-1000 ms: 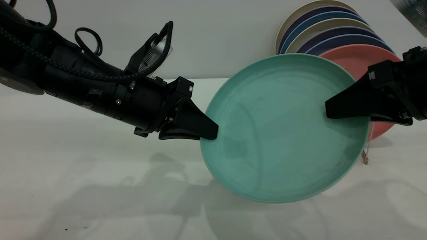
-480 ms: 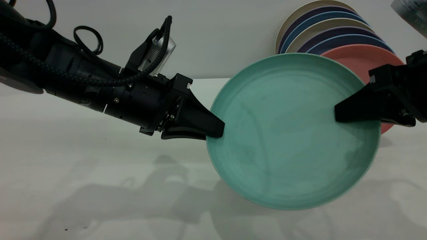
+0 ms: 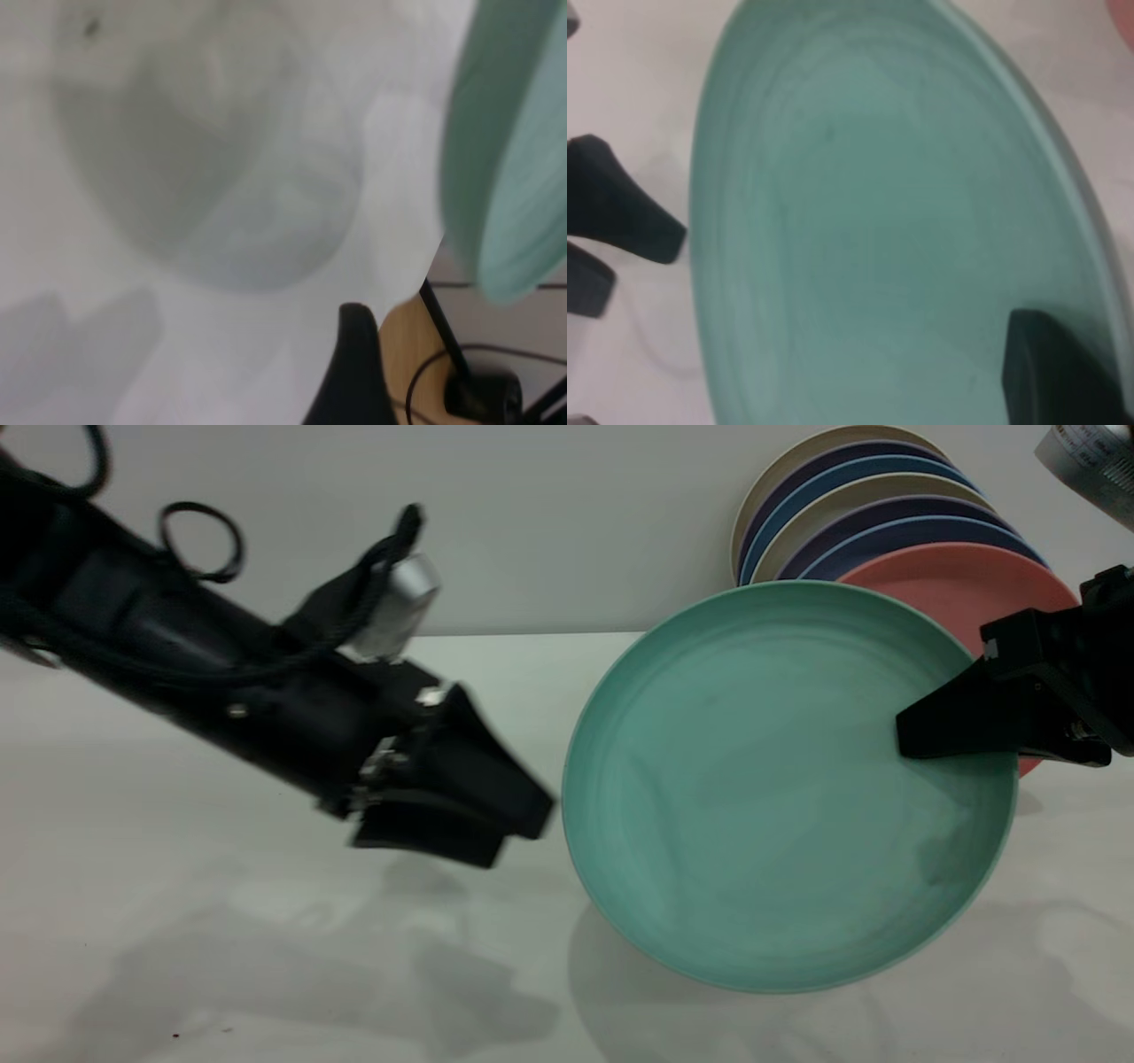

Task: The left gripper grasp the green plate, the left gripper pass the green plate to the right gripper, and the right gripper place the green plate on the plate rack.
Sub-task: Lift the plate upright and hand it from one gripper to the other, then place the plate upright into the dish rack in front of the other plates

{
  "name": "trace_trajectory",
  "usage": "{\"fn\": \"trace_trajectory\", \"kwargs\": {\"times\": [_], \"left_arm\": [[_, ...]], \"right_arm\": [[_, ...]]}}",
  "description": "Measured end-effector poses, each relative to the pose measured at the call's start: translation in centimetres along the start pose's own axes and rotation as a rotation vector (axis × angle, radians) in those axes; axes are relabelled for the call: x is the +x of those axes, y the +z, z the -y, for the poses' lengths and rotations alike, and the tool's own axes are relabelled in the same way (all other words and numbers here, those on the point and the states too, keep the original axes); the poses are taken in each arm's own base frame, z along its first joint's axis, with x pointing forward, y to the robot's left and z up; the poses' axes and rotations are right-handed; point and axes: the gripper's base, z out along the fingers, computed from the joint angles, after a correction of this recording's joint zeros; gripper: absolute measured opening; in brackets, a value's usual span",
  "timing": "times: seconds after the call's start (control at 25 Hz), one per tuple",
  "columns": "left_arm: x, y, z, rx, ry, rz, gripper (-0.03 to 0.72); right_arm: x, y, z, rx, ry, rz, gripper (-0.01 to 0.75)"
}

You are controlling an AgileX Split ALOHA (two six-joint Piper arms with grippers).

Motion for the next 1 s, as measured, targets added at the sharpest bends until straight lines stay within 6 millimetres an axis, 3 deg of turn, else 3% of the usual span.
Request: {"fn": "trace_trajectory", "kwargs": {"times": [0.2,0.4,0.68,0.84,1.0], "left_arm": [[0.5,-3.4,-2.6,-0.103,-0.072,-0.098,0.636],[-0.3,-6.5,-4.7,-0.327,-0.178,-0.211,0.599],[-2.1,-9.8,-5.9,-0.662,-0.265,-0.3,0.584],[-2.1,-10.5,-6.3,-0.746,-0.282,-0.322,0.584],[-2.1,-10.6,-6.4,-0.757,-0.286,-0.325,0.584]], "right_arm": [[0.0,0.0,0.2,0.017,-0.033,-0.003,0.063],[-0.8,0.0,-0.1,-0.005,-0.266,-0.054,0.063],[-5.9,-0.8,-0.5,0.011,-0.572,-0.151,0.063],[-9.7,-2.4,-0.8,0.06,-0.77,-0.256,0.063],[-13.0,-4.2,-1.1,0.141,-0.862,-0.305,0.063]]}}
